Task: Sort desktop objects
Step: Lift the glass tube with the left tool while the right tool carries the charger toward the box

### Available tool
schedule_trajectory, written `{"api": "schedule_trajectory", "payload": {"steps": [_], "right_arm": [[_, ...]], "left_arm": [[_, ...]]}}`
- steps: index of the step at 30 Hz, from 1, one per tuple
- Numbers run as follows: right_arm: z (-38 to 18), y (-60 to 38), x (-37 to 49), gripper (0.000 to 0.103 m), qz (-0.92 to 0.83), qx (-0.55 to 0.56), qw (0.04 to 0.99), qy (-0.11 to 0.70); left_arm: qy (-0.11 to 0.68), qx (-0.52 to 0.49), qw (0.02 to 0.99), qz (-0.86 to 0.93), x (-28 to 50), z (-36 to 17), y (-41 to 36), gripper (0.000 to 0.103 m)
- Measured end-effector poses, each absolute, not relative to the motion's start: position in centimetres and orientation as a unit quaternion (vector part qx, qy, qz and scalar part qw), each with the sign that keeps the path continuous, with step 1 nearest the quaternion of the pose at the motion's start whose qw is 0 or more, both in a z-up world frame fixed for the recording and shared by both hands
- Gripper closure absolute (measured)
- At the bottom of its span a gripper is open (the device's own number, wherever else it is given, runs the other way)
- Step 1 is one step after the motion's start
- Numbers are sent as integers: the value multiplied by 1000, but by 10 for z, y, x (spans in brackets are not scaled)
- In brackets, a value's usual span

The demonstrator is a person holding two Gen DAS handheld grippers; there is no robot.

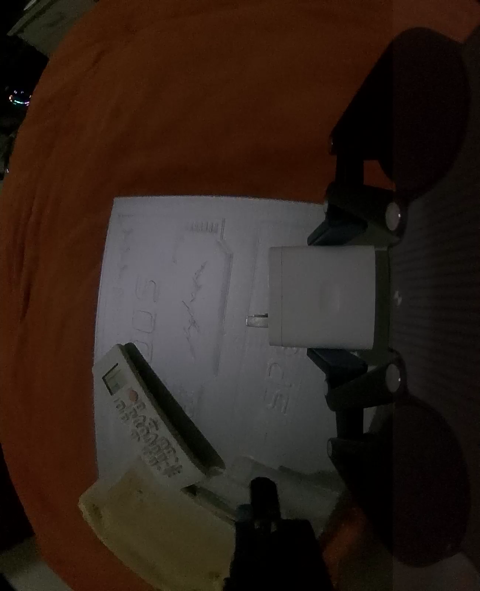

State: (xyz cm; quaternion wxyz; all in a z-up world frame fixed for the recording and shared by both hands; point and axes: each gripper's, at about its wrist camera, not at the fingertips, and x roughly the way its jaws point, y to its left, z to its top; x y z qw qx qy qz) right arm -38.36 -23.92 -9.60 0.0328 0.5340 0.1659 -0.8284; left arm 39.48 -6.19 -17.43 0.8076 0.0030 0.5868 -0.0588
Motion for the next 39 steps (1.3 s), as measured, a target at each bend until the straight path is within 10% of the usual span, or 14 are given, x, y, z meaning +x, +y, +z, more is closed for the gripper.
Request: {"api": "schedule_trajectory", "payload": {"steps": [39], "right_arm": [[8, -264, -183, 44, -890, 414, 145, 124]], "left_arm": [[519, -2, 835, -184, 231, -64, -19, 79]]}}
